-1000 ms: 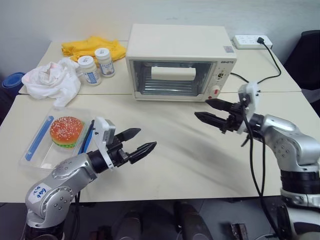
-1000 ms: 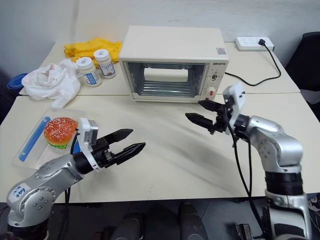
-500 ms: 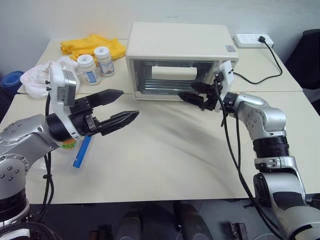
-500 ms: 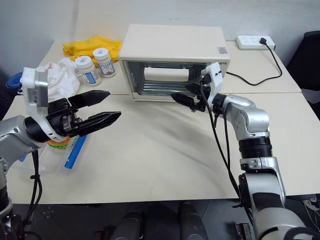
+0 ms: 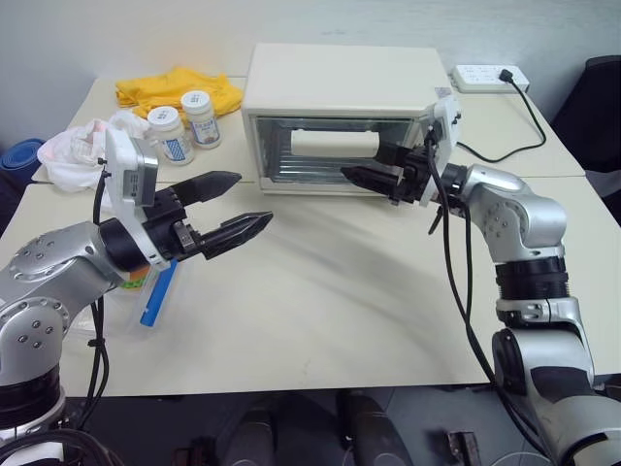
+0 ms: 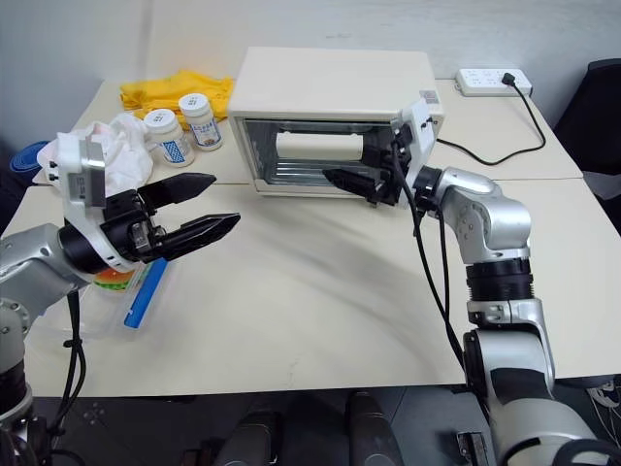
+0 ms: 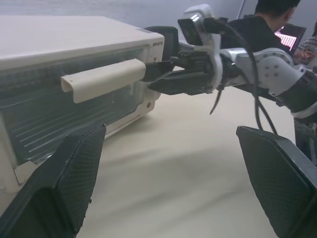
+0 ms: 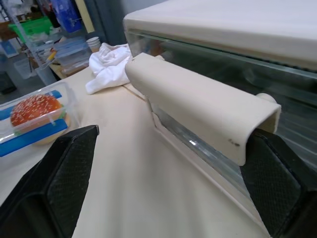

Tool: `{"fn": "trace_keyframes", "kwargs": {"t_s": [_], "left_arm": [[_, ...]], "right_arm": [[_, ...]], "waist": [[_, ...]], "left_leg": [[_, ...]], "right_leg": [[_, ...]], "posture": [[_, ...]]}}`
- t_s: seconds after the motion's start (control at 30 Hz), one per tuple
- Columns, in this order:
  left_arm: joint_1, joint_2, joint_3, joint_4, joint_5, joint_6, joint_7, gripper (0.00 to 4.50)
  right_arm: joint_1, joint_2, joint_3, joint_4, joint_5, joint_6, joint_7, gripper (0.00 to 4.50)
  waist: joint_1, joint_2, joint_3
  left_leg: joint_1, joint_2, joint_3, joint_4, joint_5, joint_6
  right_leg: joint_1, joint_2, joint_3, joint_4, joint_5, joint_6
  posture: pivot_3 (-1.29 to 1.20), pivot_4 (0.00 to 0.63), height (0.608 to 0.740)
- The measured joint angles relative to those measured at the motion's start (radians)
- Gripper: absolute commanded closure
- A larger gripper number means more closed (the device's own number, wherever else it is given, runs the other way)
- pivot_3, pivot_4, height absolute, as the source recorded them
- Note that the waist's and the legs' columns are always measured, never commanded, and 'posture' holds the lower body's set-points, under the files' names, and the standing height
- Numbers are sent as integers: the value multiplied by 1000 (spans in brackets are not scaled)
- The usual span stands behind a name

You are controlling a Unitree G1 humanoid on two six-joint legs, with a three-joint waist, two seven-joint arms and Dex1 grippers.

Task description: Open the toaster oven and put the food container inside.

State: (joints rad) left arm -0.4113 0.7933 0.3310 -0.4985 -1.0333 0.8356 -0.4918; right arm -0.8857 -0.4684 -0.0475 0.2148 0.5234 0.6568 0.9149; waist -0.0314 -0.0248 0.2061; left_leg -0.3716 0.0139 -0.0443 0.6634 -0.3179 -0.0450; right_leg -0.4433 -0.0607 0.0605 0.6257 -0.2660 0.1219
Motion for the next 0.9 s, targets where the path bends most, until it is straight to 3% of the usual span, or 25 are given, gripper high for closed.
{"fn": "trace_keyframes", "kwargs": {"t_s": [0.17, 0.27, 0.47, 0.7, 0.9], "left_arm": [[-61, 5, -77, 124, 132, -44, -36, 0], [-163, 1, -150, 221, 223, -86, -74, 583], [-424, -33, -303, 494, 433, -214, -192, 2295], [-564, -127, -429, 753, 629, -345, -291, 4346], [-573, -152, -514, 833, 765, -439, -394, 4445]], "right_arm": [[134, -4, 10, -142, 31, 48, 31, 150], [192, 3, 10, -205, 38, 54, 29, 0], [296, 28, 23, -287, 46, 50, 8, 0], [329, 39, 22, -329, 48, 47, -39, 0], [355, 39, 6, -357, 59, 47, -67, 0]], "waist": [[-8, 1, 0], [-7, 1, 1], [-6, 1, 1], [-5, 1, 1], [-1, 1, 1]], "left_leg": [[0, 0, 0, 0, 0, 0], [0, 0, 0, 0, 0, 0], [0, 0, 1, -1, 0, 0], [-1, 0, 1, -1, 0, 0], [-2, 0, 1, -1, 0, 0]], "right_leg": [[-1, 1, 0, 1, 0, 0], [-1, 1, 0, 0, 0, 0], [-1, 1, 0, 1, 0, 0], [-1, 1, 0, 2, 0, 0], [-1, 1, 0, 2, 0, 0]], "posture": [[0, 150, 740], [0, 150, 740], [0, 150, 740], [0, 150, 740], [0, 150, 740]]}}
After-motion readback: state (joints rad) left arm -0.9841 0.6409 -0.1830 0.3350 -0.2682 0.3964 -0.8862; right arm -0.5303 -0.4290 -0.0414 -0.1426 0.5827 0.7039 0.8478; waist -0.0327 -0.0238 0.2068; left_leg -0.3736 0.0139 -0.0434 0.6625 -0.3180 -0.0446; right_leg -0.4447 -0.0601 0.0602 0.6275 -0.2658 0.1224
